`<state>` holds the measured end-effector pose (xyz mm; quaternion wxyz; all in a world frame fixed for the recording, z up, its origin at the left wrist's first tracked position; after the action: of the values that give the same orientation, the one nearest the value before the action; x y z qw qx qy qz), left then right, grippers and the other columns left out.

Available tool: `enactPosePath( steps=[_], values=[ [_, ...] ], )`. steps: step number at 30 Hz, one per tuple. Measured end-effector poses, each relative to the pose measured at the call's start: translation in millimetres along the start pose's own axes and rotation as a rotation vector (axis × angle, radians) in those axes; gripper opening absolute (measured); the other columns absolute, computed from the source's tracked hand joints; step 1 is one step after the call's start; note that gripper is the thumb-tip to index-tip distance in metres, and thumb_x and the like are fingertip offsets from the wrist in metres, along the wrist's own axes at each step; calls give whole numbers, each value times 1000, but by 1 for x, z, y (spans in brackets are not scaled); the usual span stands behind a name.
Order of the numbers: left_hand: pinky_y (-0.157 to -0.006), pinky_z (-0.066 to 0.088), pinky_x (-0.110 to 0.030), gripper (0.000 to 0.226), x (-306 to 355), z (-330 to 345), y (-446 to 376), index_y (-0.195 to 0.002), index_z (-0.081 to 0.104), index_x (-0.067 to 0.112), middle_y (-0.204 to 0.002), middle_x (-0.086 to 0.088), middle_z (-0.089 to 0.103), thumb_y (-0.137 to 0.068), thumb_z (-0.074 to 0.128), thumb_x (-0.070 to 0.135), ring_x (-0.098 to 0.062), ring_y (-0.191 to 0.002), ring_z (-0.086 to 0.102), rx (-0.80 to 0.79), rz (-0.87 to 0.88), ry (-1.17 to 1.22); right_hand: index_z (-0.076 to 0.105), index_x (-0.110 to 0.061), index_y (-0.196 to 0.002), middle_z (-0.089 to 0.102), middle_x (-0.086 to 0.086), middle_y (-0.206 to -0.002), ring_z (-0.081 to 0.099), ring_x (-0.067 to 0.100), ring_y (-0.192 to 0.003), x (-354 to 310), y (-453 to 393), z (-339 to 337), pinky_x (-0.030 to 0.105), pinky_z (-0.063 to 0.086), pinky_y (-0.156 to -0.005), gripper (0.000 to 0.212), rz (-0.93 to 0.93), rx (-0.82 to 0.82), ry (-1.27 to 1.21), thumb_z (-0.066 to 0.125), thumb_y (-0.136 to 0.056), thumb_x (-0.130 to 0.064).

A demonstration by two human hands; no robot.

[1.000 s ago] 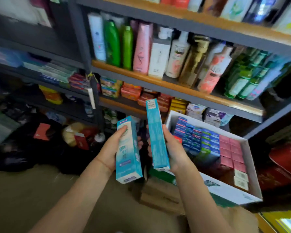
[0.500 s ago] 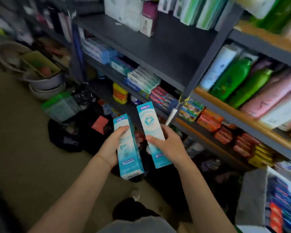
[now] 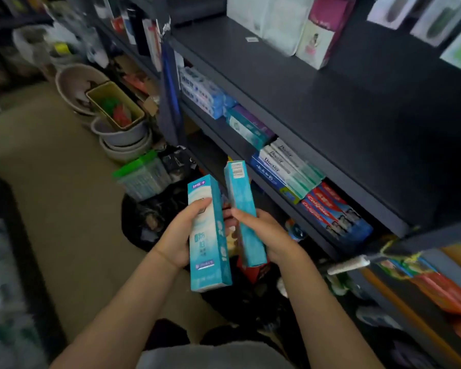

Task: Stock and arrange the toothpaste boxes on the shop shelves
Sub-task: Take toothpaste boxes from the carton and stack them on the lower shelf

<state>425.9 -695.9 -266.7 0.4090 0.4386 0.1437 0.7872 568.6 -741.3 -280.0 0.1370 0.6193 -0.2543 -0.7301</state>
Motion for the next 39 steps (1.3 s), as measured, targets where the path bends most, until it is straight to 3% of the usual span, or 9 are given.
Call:
enactPosePath(
  steps=[4, 9, 13, 18, 21, 26, 33, 36, 39],
  values=[
    [-62, 59, -35, 32, 29, -21, -51, -107, 63, 7, -83, -11, 69, -88, 57, 32, -25, -67, 69, 41, -57, 91, 73, -14, -107, 74, 11, -94, 70, 22, -76, -9, -47, 2, 30, 57, -67, 48, 196, -15, -258, 55, -88, -54],
    [-56, 58, -34, 30, 64, -47, -119, -114, 64, 10, -85, -13, 73, -93, 56, 30, -27, -63, 70, 21, -162, 79, 70, -23, -115, 73, 13, -111, 68, 29, -95, -30, -111, 12, 44, 54, -88, 60, 268, 62, -208, 57, -75, -65],
    [-58, 59, -34, 28, 97, -59, -164, -115, 66, 13, -91, -13, 75, -97, 54, 29, -26, -68, 72, -22, -232, 59, 61, -19, -118, 72, 13, -111, 70, 26, -93, -49, -162, 20, 46, 53, -88, 45, 218, 110, -146, 71, -83, -45],
    [-53, 58, -31, 22, 136, -74, -226, -107, 67, 11, -85, -12, 75, -98, 54, 26, -24, -66, 72, -20, -261, 31, 65, -14, -122, 72, 13, -113, 69, 32, -103, -67, -229, 27, 48, 53, -93, 35, 246, 222, -210, 62, -94, -35],
    [-59, 59, -31, 21, 142, -92, -256, -99, 66, 9, -82, -13, 71, -96, 57, 27, -25, -64, 69, 7, -303, -26, 69, -11, -113, 75, 11, -106, 71, 27, -95, -68, -257, 22, 43, 55, -89, 28, 227, 317, -227, 62, -95, -32],
    [-64, 57, -34, 18, 134, -123, -293, -92, 65, 11, -79, -13, 64, -93, 61, 29, -26, -63, 65, 53, -388, -94, 61, -13, -103, 73, 6, -103, 72, 19, -88, -76, -298, -3, 33, 56, -69, 24, 163, 486, 106, 73, -87, -27],
    [-64, 59, -34, 17, 134, -141, -321, -99, 66, 15, -81, -10, 72, -94, 62, 31, -23, -65, 68, 124, -362, -34, 61, -13, -110, 71, 8, -108, 67, 22, -98, -70, -319, 9, 36, 53, -85, 19, 183, 362, -428, 62, -93, -20],
    [-69, 59, -36, 47, 131, -146, -317, -125, 64, 13, -97, -13, 72, -91, 64, 45, -26, -77, 68, 44, -402, 16, 63, -13, -114, 70, 6, -109, 66, 21, -100, -59, -322, 27, 35, 56, -86, 29, 145, 308, -687, 63, -87, -22],
    [-76, 59, -37, 63, 133, -142, -312, -130, 62, 17, -100, -10, 72, -84, 57, 60, -26, -85, 69, -58, -376, 90, 59, -11, -124, 67, 10, -119, 66, 23, -106, -57, -324, 39, 31, 58, -79, 53, 32, 245, -806, 79, -76, -22]
  ],
)
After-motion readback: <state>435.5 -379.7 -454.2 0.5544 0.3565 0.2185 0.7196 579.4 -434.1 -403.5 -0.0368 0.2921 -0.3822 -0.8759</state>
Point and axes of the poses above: each hand's wrist, its own y-axis away from the middle knuckle, its own z-axis out of the palm, x = y × z, the point moved 5 cm from there along -y, towards the middle knuckle
